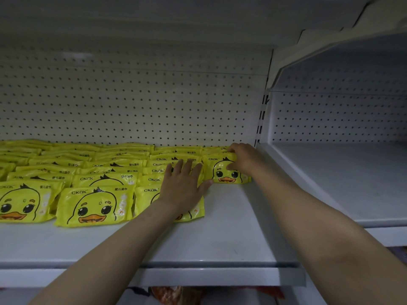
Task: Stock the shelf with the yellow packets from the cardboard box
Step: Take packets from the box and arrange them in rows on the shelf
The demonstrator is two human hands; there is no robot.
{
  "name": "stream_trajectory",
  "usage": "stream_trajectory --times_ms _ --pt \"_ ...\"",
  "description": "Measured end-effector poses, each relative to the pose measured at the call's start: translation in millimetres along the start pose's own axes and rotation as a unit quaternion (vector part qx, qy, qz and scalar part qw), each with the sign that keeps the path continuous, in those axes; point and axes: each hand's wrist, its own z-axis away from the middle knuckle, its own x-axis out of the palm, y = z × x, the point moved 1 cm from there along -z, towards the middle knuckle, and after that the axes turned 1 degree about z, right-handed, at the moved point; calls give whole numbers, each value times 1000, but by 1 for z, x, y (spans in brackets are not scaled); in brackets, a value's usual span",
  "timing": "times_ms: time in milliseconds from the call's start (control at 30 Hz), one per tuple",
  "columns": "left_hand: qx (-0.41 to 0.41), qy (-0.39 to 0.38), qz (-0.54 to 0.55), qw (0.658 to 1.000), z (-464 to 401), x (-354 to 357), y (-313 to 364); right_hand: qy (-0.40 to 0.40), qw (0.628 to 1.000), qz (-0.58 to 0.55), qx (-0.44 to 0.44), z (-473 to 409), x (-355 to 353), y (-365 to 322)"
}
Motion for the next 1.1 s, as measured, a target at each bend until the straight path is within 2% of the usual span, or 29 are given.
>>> stream_trajectory --times_ms 300,533,700,900,1100 --pt "-8 -39 -3 999 -1 -5 2 7 999 52 -4 1 2 -6" --pt "-36 -91 67 993 -5 -36 -5 0 994 108 -8 -1 -17 -37" --pt "-120 -22 166 978 13 -85 -51 -27 993 60 -93 5 -43 -99" --pt "-191 65 105 974 91 -140 -147 12 977 11 -214 43 -60 -211" --pt "-229 129 22 965 217 -193 -245 50 950 -36 -305 111 -42 -351"
